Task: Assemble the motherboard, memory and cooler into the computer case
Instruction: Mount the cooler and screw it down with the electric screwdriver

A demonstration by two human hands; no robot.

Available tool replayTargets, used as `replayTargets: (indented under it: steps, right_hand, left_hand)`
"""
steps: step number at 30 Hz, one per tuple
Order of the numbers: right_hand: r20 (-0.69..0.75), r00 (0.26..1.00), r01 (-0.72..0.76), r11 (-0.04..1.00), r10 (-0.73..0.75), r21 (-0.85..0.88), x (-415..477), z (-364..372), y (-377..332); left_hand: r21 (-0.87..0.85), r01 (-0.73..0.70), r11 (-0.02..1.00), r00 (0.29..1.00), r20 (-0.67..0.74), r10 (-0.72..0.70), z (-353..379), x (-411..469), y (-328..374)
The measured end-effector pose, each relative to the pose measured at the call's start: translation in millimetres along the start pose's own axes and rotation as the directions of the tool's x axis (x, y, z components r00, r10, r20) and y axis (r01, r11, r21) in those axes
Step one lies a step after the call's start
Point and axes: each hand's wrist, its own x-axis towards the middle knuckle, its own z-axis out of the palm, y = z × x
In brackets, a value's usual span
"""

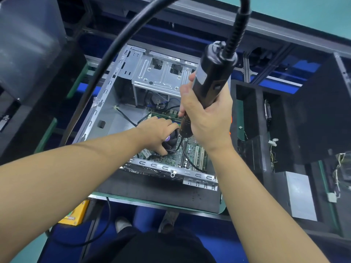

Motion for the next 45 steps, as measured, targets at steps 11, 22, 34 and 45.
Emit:
replayTargets:
  steps: [11, 22, 34, 45]
  right_hand:
    - [0.056, 0.998, 0.027, 1.000, -0.027, -0.005, 4, 5, -14]
    - [0.020, 0.996, 0.089, 0.996, -0.089, -0.017, 25, 42, -43]
    - [0.007, 0.999, 0.046, 0.999, -0.046, -0.004, 33, 70, -39]
    - [-0.055, 0.994, 0.094, 0.995, -0.093, 0.028, 42, 81, -38]
  left_hand:
    - [-0.014, -0.011, 1.000, 1.000, 0.016, 0.011, -9, -5, 3]
    - [-0.128, -0.077, 0.989, 0.991, -0.120, 0.062, -9, -22, -16]
    - [-0.432, 0.034, 0.901, 0.999, 0.040, -0.018, -6, -44, -56]
    - [-0.402, 0.135, 0.905, 0.981, 0.182, -0.066, 4, -50, -62]
